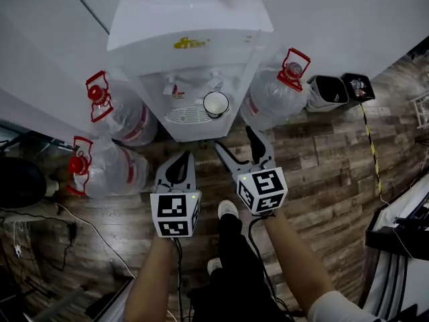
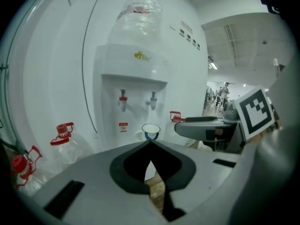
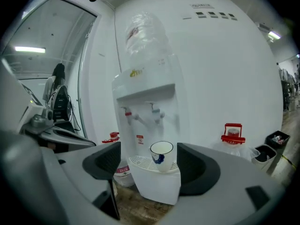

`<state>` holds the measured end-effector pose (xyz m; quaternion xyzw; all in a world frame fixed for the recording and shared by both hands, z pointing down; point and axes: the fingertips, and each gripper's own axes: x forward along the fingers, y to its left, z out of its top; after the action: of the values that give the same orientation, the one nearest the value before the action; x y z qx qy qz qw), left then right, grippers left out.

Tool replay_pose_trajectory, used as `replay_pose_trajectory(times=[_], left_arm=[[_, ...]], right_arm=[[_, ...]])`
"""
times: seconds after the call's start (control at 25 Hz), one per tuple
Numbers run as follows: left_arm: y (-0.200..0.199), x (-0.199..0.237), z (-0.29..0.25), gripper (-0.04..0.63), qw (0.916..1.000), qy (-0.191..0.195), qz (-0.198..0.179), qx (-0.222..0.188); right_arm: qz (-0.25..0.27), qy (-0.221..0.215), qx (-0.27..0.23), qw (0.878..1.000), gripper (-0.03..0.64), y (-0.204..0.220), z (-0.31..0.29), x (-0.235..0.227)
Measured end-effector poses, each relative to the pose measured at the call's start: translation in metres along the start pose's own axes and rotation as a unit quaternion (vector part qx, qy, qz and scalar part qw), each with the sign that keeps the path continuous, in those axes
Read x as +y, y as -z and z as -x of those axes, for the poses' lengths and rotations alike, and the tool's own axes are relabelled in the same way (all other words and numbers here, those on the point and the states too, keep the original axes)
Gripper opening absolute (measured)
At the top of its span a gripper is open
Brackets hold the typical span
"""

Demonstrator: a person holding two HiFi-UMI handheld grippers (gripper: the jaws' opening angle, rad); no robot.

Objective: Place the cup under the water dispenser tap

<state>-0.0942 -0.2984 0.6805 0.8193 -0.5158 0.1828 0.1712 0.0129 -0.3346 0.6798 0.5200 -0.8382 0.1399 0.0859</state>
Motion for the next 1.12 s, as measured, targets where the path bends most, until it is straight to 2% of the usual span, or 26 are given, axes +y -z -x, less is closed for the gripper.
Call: replay_pose_trajectory(times=[0.36, 0.64, 0.76, 0.84, 1.0, 1.12], left_arm=[[-0.056, -0.036, 0.111, 0.051, 0.9994, -0.001, -0.028, -0.019], [-0.111, -0.058, 0.199, 0.05, 0.9974, -0.006, -0.052, -0.048], [-0.131, -0.07, 0.247, 0.051, 0.9977, -0.01, -0.044, -0.05], [-0.144, -0.075, 0.28, 0.05, 0.9984, -0.012, -0.031, -0.046], [-0.176, -0.092, 0.338, 0.051, 0.9978, -0.016, -0.032, -0.055], [-0.195, -0.101, 0.371, 0.051, 0.9966, -0.025, -0.034, -0.071]], right_arm=[[-0.006, 0.005, 0.003, 1.0, 0.376, -0.068, 0.1, 0.054], [-0.004, -0.015, 0.003, 1.0, 0.369, -0.128, 0.179, 0.103], [0.006, 0.0, 0.005, 1.0, 0.352, -0.155, 0.228, 0.118], [0.006, 0.017, 0.01, 1.0, 0.289, -0.17, 0.258, 0.125], [-0.01, 0.02, 0.008, 1.0, 0.246, -0.209, 0.31, 0.14], [-0.012, 0.025, -0.019, 0.999, 0.141, -0.242, 0.341, 0.151]])
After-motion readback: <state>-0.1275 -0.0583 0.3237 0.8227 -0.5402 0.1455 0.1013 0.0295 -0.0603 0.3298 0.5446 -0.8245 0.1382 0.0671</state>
